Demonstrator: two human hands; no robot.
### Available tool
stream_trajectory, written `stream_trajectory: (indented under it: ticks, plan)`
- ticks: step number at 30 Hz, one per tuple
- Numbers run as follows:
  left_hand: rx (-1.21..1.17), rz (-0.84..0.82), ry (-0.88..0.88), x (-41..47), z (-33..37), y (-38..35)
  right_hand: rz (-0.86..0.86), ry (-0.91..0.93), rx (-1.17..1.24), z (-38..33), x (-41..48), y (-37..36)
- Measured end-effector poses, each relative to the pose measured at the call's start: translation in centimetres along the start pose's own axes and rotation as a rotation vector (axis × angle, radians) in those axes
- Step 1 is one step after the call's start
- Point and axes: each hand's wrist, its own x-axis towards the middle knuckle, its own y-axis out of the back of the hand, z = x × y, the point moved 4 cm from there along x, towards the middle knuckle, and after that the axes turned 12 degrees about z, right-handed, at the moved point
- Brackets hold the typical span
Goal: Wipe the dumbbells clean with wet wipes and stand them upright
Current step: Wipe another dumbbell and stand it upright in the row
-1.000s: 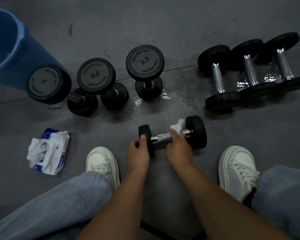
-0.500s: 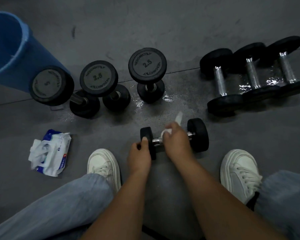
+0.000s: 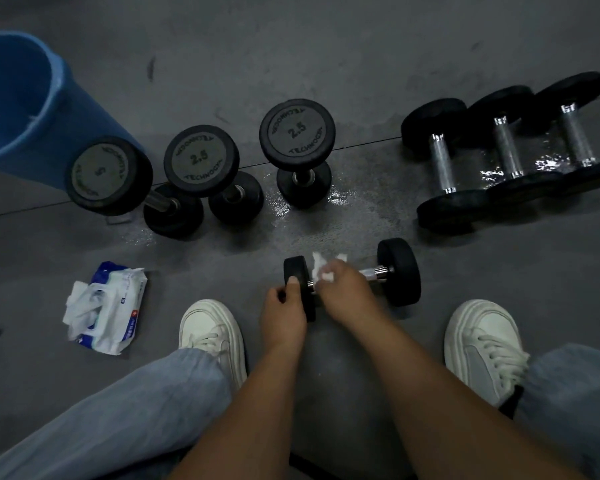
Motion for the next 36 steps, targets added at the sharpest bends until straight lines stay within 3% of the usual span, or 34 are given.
stream_trajectory:
  ticks: [2, 6, 9, 15, 18, 21, 25, 28, 31, 34, 36]
  plan:
    - [0.002, -0.004, 0.004, 0.0, 0.2, 0.0, 0.139, -0.022, 0.037, -0.4, 0.4, 0.2]
    - [0.0, -0.008, 0.0, -0.1, 0.1, 0.0, 0.028, 0.069, -0.248, -0.1, -0.2, -0.6]
    - [0.004, 0.001, -0.003, 0.1, -0.1, -0.1, 0.191, 0.141, -0.132, -0.6, -0.3, 0.1]
    - [0.004, 0.008, -0.002, 0.3, -0.2, -0.2, 0.206, -0.28, 0.079, 1.0, 0.7, 2.0]
    - [0.001, 0.016, 0.006, 0.1, -0.2, -0.3, 0.219, -0.327, -0.046, 2.8, 0.8, 3.6]
    - [0.002, 0.015, 0.011, 0.1, -0.3, -0.2, 0.127, -0.176, -0.118, 2.0, 0.5, 2.6]
    - [-0.009, 0.018, 0.004, 0.2, -0.2, -0.2, 0.311, -0.077, -0.019, 0.9, 0.7, 2.2]
    - [0.003, 0.015, -0.005, 0.2, -0.1, -0.2, 0.118, -0.002, -0.218, 1.1, 0.5, 0.5]
    - [0.004, 0.002, -0.01, 0.2, 0.0, -0.2, 0.018, 0.177, -0.036, -0.6, -0.6, -1.2]
    - [0.0, 0.001, -0.006, 0.1, 0.0, 0.0, 0.179, 0.144, 0.037, -0.1, -0.7, -1.0]
    - [-0.003, 0.003, 0.003, 0.0, 0.0, -0.1, 0.038, 0.109, -0.057, 1.1, -0.8, -1.4]
